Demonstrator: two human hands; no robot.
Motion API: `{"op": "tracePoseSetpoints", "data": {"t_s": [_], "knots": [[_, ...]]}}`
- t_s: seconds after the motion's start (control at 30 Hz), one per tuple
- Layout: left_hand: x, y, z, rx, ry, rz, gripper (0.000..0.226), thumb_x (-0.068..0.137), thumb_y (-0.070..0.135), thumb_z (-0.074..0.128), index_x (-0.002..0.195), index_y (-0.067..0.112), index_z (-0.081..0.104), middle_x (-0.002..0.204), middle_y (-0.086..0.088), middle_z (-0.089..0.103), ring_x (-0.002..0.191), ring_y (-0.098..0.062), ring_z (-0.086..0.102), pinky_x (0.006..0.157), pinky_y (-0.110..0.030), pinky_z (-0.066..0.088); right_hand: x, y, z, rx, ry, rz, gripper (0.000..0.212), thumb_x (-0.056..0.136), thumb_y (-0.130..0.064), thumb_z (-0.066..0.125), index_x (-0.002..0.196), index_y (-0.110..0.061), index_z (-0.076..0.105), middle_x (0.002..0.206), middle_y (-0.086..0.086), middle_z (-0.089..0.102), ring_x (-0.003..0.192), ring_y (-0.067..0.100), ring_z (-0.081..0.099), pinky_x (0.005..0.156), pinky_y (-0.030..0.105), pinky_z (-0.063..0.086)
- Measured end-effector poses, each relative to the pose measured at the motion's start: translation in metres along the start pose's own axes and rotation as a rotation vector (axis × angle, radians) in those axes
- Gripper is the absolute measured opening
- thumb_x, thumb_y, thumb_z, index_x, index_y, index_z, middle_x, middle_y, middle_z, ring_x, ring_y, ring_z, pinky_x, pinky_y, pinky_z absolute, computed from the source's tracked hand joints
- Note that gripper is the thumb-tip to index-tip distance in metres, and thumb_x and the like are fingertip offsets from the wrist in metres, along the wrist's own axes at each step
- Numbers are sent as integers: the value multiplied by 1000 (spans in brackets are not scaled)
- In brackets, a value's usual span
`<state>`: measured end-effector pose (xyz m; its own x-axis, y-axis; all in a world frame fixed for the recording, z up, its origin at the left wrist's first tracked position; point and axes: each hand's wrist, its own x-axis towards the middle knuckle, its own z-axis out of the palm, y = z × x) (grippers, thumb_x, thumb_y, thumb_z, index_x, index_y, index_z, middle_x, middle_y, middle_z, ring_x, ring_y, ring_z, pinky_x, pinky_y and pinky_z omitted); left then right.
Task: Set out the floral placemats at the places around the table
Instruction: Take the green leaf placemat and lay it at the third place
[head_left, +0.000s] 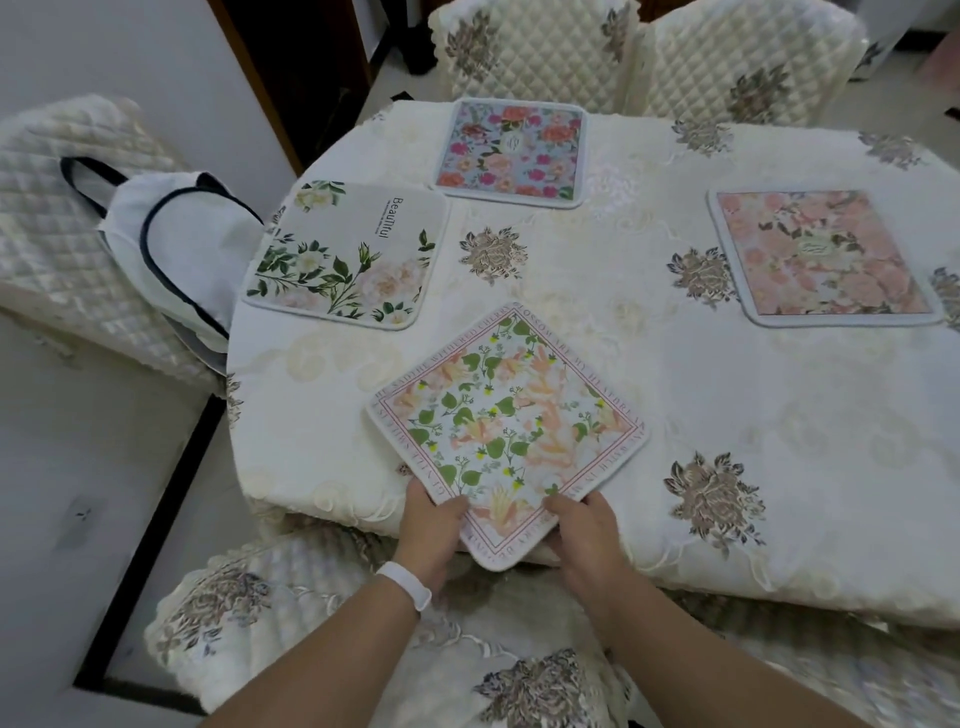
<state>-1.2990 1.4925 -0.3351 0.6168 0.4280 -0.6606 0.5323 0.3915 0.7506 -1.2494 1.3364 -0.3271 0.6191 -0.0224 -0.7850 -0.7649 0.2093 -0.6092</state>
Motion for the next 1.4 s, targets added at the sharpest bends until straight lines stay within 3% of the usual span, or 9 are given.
{"op": "tracePoseSetpoints", "data": {"t_s": [0.23,0.37,0.47,0.6,0.83,1.0,1.13,1.27,1.4], "knots": [[25,23,-53,231,-100,66,48,93,-3,54,132,23,45,130,-3,62,112,-23,64,91,-51,54,46,-65,-25,-42,90,-47,17,91,3,58,107,-1,57,105,19,68,92,36,69,79,47,58],[36,42,-73,359,-142,190,47,94,-7,51,130,23,46,118,7,63,89,-6,70,70,-28,60,58,-84,-30,-248,-24,-4,21,90,0,60,111,-6,61,105,17,72,93,37,71,85,53,58],[49,54,-81,444,-149,245,42,93,-4,53,120,28,51,115,5,66,94,-18,70,76,-38,59,55,-86,-27,-441,-112,-4,20,92,-2,55,108,-8,67,100,15,76,88,34,74,82,52,59],[62,69,-77,460,-122,264,37,94,-4,51,107,31,57,102,1,69,77,-18,68,66,-30,57,46,-75,-24,-541,-80,-40,19,90,-1,54,102,-8,67,100,12,76,86,32,74,80,52,60],[73,67,-77,461,-51,230,29,93,-2,50,114,17,57,94,-11,69,68,-22,65,58,-27,51,23,-42,-25,-724,11,-128,12,84,-6,61,92,-14,65,94,1,74,89,23,71,79,46,60],[65,64,-82,578,-23,277,33,91,5,57,117,24,51,95,3,67,80,-16,67,67,-32,51,17,-32,-31,-806,11,-115,13,84,-9,64,94,-18,65,95,-1,73,88,21,71,81,46,60],[55,68,-89,719,-33,371,41,87,2,63,117,27,50,96,16,59,89,-11,62,65,-16,47,9,-33,-34,-1069,-2,-283,25,89,-10,60,114,-14,59,97,-5,66,87,16,64,81,40,56],[54,57,-118,1211,-103,498,67,82,23,72,142,15,43,138,-6,52,126,-26,48,103,-37,40,3,-28,-42,-1559,-45,-514,61,85,-26,60,140,-12,36,133,10,44,119,30,45,98,42,43],[53,45,-131,1346,-215,482,92,75,42,78,150,21,30,156,-7,33,143,-25,29,116,-40,26,1,-10,-48,-1713,-95,-538,85,81,-50,60,151,-23,21,154,3,24,141,26,24,113,44,29]]}}
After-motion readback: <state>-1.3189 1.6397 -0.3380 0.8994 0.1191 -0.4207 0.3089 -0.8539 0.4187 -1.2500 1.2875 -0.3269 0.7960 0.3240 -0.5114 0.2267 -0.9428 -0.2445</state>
